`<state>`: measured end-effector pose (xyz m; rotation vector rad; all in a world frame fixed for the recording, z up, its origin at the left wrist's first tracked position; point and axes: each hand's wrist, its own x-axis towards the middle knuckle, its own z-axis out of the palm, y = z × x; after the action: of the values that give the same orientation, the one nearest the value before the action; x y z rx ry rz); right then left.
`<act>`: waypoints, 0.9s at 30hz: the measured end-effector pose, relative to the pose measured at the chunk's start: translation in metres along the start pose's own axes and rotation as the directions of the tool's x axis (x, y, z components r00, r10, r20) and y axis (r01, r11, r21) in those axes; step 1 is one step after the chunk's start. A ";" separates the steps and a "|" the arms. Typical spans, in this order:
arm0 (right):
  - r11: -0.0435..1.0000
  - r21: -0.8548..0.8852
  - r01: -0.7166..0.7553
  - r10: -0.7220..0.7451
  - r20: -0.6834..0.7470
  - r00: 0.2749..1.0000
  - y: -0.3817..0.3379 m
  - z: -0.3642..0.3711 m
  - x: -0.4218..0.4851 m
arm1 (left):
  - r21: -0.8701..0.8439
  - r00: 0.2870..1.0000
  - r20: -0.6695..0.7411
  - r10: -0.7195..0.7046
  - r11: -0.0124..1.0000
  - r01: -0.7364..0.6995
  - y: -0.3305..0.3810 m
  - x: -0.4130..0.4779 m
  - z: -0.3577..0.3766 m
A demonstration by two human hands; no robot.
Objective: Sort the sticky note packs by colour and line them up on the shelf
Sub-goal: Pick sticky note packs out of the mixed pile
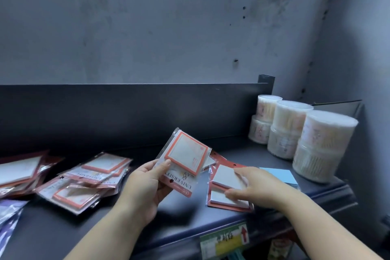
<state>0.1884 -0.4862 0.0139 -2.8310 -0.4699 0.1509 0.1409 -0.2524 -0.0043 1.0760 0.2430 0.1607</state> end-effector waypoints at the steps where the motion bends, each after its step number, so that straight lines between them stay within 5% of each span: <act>1: 0.999 -0.045 0.026 -0.026 -0.011 1.000 0.001 0.000 0.001 | -0.003 1.000 -0.013 0.001 1.000 -0.001 -0.002 0.000 0.003; 9: 0.940 -0.309 0.146 -0.211 -0.189 0.959 0.001 0.005 0.004 | -0.027 0.991 -0.125 0.048 0.998 -0.051 -0.004 -0.008 0.005; 14: 0.942 -0.190 0.276 -0.333 -0.444 0.832 -0.015 0.000 0.004 | -0.057 0.966 -0.240 0.097 0.992 -0.114 0.003 -0.029 -0.011; 27: 0.801 -0.061 0.596 -0.537 -0.513 0.670 -0.124 0.026 0.020 | 0.005 0.833 -0.520 0.190 0.976 -0.219 0.057 -0.056 -0.089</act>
<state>0.1660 -0.3598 0.0225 -2.3225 -1.1337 -0.6608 0.0619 -0.1635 0.0127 0.9852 0.6069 0.6550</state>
